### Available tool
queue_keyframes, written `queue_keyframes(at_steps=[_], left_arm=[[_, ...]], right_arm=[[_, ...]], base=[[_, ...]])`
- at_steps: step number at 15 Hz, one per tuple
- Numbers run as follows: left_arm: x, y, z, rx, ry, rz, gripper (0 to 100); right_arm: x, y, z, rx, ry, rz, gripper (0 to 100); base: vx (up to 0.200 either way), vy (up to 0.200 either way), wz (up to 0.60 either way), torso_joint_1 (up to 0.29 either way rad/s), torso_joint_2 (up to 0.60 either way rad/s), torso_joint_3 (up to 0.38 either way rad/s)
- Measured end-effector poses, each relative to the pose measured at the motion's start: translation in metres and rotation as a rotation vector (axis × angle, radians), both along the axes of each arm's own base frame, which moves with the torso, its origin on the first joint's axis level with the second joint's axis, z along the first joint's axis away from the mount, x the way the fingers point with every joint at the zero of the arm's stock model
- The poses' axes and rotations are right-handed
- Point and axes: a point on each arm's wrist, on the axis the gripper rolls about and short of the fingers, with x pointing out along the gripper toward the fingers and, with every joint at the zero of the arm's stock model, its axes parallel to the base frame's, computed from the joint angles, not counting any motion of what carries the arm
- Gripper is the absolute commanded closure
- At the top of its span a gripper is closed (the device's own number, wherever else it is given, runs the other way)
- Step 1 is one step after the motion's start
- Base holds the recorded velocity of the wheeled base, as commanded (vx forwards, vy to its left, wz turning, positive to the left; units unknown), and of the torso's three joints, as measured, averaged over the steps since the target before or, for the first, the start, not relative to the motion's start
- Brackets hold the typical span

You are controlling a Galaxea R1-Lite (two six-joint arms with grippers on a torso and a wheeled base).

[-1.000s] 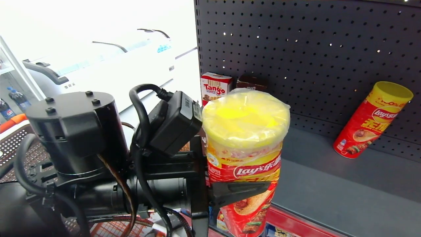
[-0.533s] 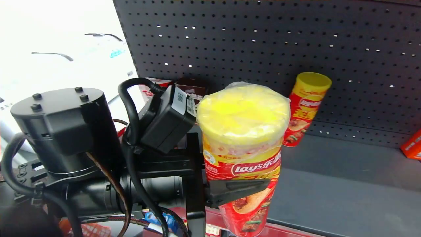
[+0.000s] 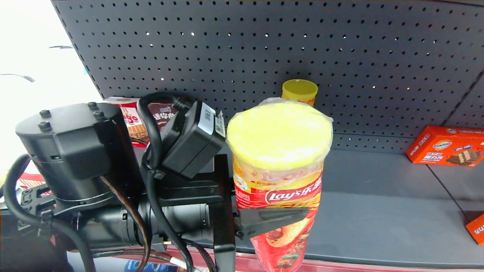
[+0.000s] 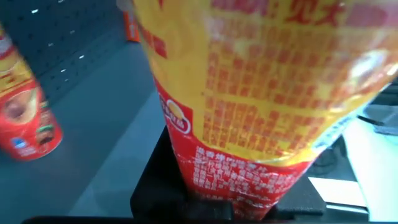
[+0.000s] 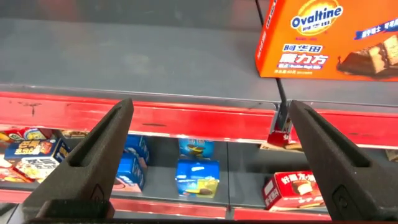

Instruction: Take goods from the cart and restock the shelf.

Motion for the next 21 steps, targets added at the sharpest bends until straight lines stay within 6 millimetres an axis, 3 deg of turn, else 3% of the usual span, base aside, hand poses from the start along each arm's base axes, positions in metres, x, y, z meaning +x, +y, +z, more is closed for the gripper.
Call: queue_keyframes(at_steps=[21], left_arm=[[-0.0002, 0.0017, 0.0005, -0.002, -0.004, 0.005, 100]], right_arm=[[0.0, 0.0, 0.0, 0.001, 0.0, -0.001, 0]], base=[[0.0, 0.0, -0.06, 0.0, 0.0, 0.001]])
